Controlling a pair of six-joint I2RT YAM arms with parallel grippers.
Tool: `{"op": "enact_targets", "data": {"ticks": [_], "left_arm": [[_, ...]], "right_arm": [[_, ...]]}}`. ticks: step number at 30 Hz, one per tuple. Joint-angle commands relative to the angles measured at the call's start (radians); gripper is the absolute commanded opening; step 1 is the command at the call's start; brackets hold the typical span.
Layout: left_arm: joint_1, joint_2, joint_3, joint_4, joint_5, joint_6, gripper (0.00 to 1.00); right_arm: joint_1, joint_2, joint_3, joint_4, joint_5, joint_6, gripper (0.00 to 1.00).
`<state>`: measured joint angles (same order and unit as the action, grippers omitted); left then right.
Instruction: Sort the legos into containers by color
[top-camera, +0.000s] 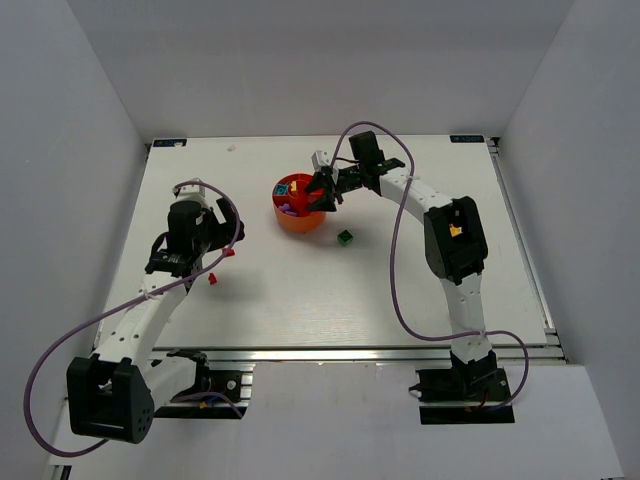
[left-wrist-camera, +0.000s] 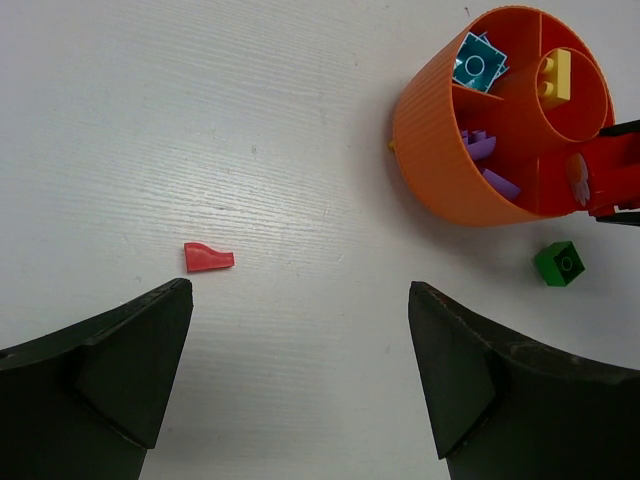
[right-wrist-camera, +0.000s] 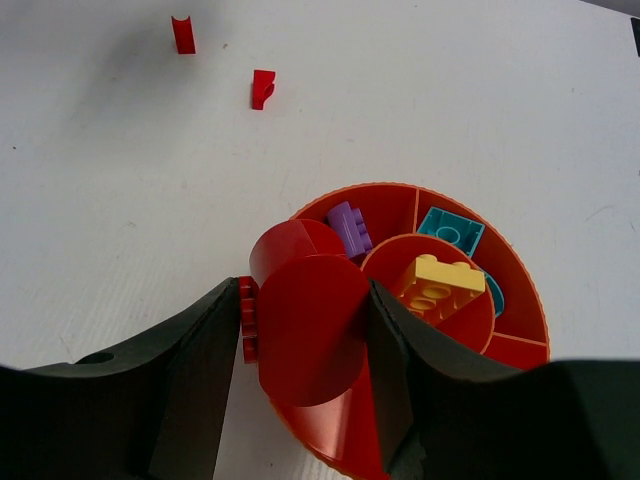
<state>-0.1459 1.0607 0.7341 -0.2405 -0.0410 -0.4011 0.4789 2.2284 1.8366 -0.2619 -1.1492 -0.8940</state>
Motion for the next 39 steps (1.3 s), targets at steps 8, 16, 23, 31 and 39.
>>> {"op": "enact_targets", "data": {"ticks": [8,16,23,31,39], "left_arm": [[-0.001,0.001,0.03,-0.01,0.009,0.007,0.98],[-0.001,0.002,0.031,-0.008,0.01,0.007,0.98],[-0.001,0.002,0.031,-0.011,0.01,0.007,0.98],[-0.001,0.004,0.031,-0.013,0.01,0.007,0.98],[-0.001,0.002,0.031,-0.013,0.009,0.007,0.98]], "right_arm": [[0.0,0.005,0.044,0.009,0.009,-0.02,0.49],[-0.002,0.0,0.036,-0.003,0.017,-0.033,0.61],[-0.002,-0.003,0.036,-0.007,0.019,-0.031,0.66],[-0.005,-0.033,0.033,-0.005,0.019,-0.013,0.65],[-0.011,-0.064,0.006,0.032,0.078,0.033,0.51]]}}
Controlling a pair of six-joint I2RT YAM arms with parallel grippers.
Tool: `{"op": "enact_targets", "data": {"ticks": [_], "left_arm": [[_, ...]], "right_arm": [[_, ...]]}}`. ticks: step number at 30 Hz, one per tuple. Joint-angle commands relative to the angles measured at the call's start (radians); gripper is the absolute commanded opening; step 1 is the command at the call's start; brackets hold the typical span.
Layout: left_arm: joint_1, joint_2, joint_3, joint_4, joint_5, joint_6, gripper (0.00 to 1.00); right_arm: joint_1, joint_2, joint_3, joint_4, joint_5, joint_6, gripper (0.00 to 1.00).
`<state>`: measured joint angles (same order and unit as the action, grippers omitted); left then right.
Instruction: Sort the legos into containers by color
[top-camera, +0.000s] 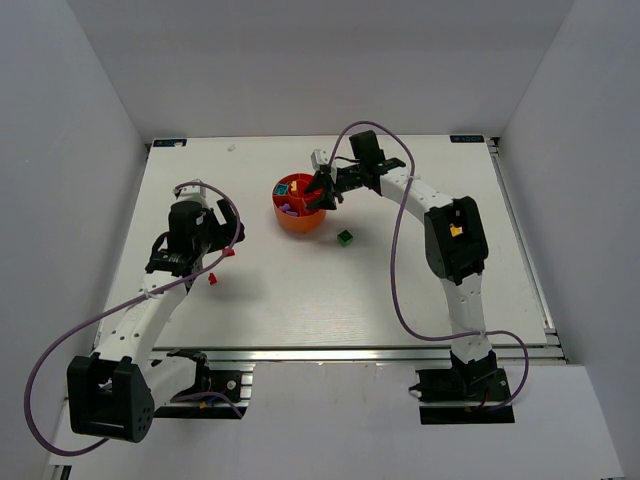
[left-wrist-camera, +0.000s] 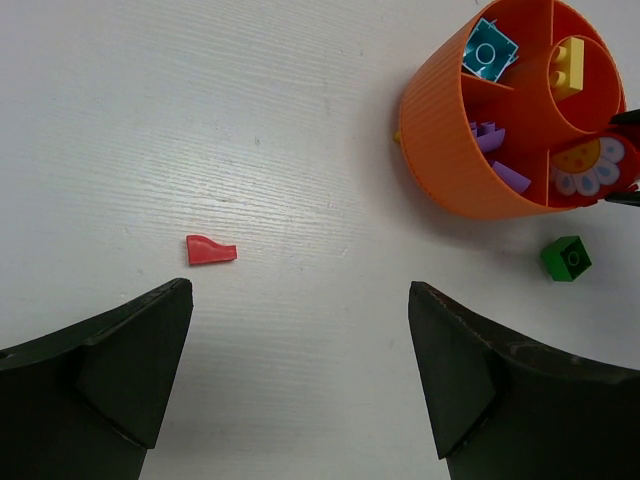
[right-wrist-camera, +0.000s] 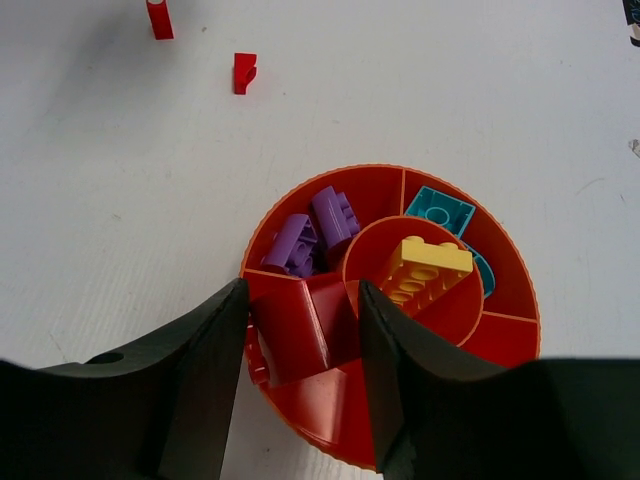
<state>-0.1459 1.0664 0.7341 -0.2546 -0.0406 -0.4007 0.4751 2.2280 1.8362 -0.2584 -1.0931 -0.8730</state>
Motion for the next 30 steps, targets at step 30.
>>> {"op": "enact_targets", "data": {"ticks": [30], "left_arm": [[-0.001,0.009,0.031,0.002,0.013,0.005,0.98]], "right_arm": [[0.043,-0.134,0.064,-0.429,0.243,-0.776,0.48]]}}
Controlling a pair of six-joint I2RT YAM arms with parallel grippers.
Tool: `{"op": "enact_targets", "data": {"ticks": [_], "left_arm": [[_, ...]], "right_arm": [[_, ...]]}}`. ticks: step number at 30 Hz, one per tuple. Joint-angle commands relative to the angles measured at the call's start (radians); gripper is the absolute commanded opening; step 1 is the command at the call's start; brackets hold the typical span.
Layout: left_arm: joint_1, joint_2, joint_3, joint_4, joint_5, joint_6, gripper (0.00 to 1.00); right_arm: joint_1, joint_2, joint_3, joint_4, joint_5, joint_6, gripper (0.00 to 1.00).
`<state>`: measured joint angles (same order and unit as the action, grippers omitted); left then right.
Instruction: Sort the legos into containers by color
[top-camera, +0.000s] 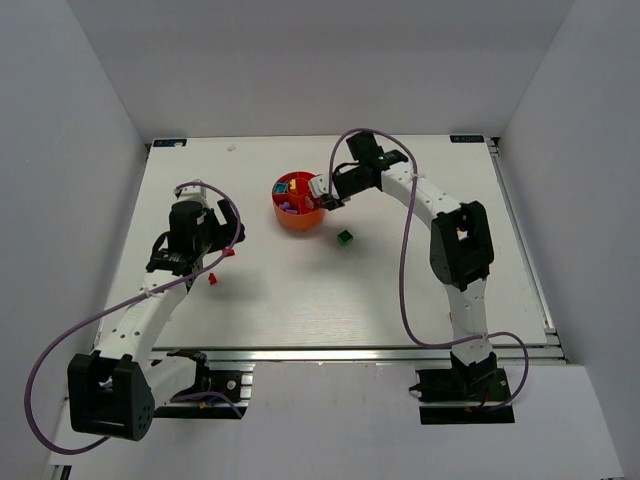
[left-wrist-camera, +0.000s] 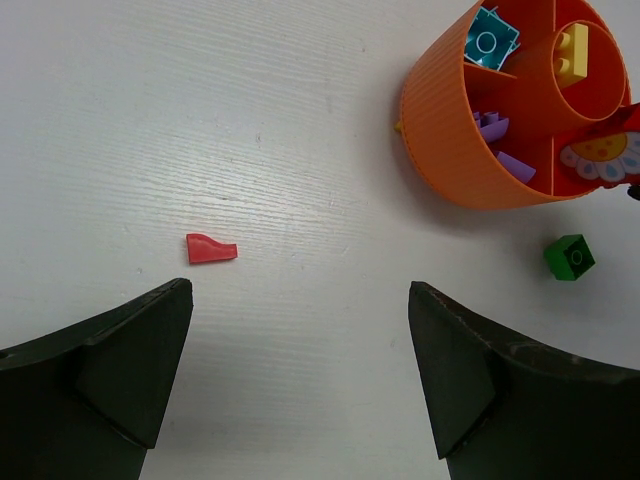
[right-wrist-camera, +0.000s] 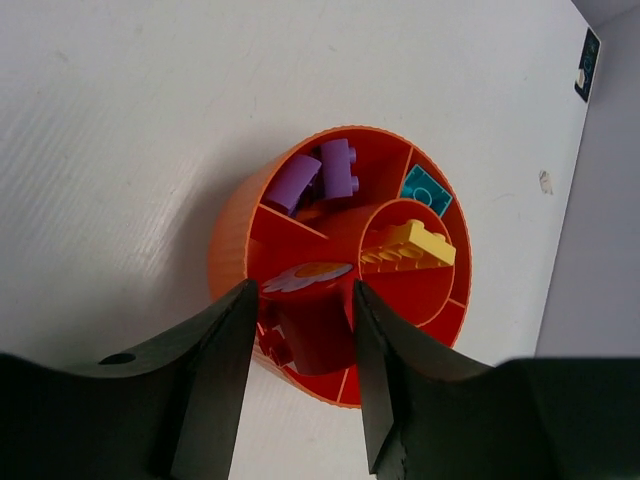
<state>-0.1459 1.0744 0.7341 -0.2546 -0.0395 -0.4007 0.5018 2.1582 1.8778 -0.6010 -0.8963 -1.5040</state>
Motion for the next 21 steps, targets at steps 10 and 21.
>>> {"op": "enact_targets", "data": {"ticks": [10,21], "left_arm": [[-0.001,-0.002,0.031,0.002,0.013,0.005,0.98],[-0.001,-0.008,0.033,0.002,0.02,0.005,0.98]], "right_arm": [[0.067,-0.096,0.007,-0.169,0.158,-0.326,0.48],[0.073,-0.161,-0.032,-0.063,0.123,-0.096,0.74]]}}
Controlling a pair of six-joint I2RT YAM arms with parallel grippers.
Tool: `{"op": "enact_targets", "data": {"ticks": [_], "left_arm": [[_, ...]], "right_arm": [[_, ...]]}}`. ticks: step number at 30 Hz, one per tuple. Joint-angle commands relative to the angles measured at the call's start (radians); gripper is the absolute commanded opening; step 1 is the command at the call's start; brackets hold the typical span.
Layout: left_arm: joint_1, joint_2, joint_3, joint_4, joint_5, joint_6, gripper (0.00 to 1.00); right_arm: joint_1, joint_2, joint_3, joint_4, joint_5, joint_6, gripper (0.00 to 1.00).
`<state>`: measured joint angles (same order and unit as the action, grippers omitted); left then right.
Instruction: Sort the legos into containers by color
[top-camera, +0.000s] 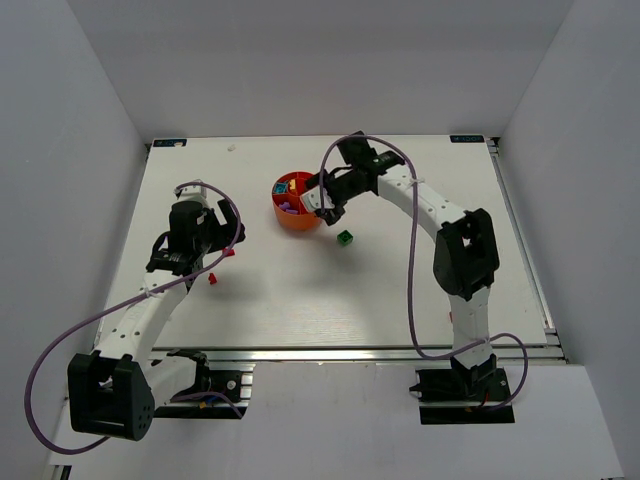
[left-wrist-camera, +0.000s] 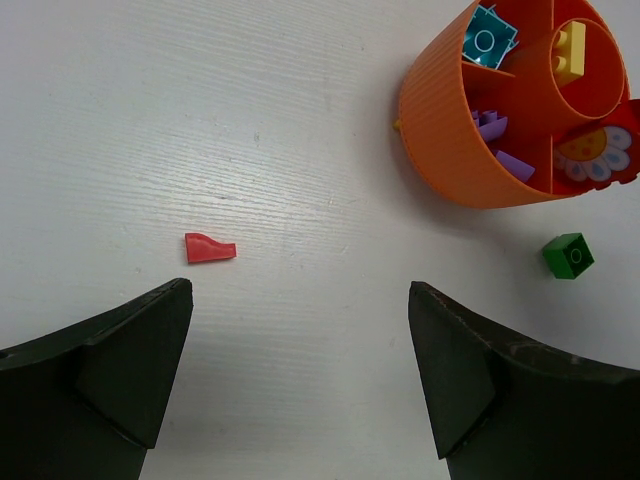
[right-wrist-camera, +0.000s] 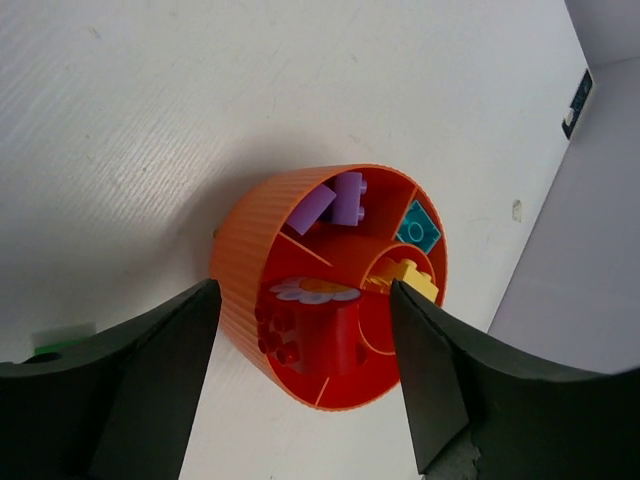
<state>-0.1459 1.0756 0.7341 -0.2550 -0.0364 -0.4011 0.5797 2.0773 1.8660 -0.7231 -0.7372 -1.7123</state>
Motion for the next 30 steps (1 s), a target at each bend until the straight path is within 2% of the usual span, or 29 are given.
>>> {"op": "enact_targets", "data": {"ticks": [1,4,5,6,8,9,10,11,12,16,19,23,30], "left_arm": [[-0.001,-0.008,0.033,0.002,0.016,0.005,0.98],[-0.001,-0.013,0.033,0.002,0.016,0.005,0.98],[-0.001,-0.013,0.033,0.002,0.015,0.005,0.98],[-0.001,-0.016,0.033,0.002,0.015,0.005,0.98],[-0.001,-0.016,0.034,0.002,0.018,0.005,0.98],[-0.001,-0.017,0.033,0.005,0.021,0.005,0.98],[-0.001,-0.017,0.033,0.008,0.024,0.005,0.98],[-0.001,-0.019,0.033,0.008,0.03,0.004,0.98],[-0.001,-0.017,0.034,0.008,0.033,0.004,0.98],[-0.001,-0.02,0.031,0.01,0.035,0.001,0.98],[-0.001,-0.022,0.03,0.011,0.035,0.002,0.98],[-0.001,-0.02,0.03,0.01,0.033,0.002,0.98],[-0.001,-0.02,0.03,0.011,0.032,0.004,0.98]], "right_arm": [[-0.006,-0.094,-0.031,0.077,-0.04,0.149,0.74],[-0.006,-0.137,-0.073,0.175,-0.051,0.357,0.74],[-0.007,-0.152,-0.091,0.291,-0.044,0.459,0.74],[-0.007,-0.169,-0.114,0.354,-0.012,0.705,0.74],[-0.009,-0.241,-0.223,0.489,0.04,0.95,0.73],[-0.009,-0.265,-0.269,0.646,0.164,1.225,0.73],[-0.009,-0.302,-0.333,0.678,0.217,1.325,0.74],[-0.007,-0.313,-0.362,0.707,0.278,1.435,0.86],[-0.007,-0.325,-0.389,0.75,0.414,1.626,0.89],[0.002,-0.319,-0.393,0.668,0.528,1.828,0.89],[0.015,-0.286,-0.354,0.642,0.656,1.893,0.89],[0.029,-0.215,-0.283,0.63,0.781,1.907,0.89],[0.078,-0.181,-0.28,0.679,0.779,1.847,0.89]]}}
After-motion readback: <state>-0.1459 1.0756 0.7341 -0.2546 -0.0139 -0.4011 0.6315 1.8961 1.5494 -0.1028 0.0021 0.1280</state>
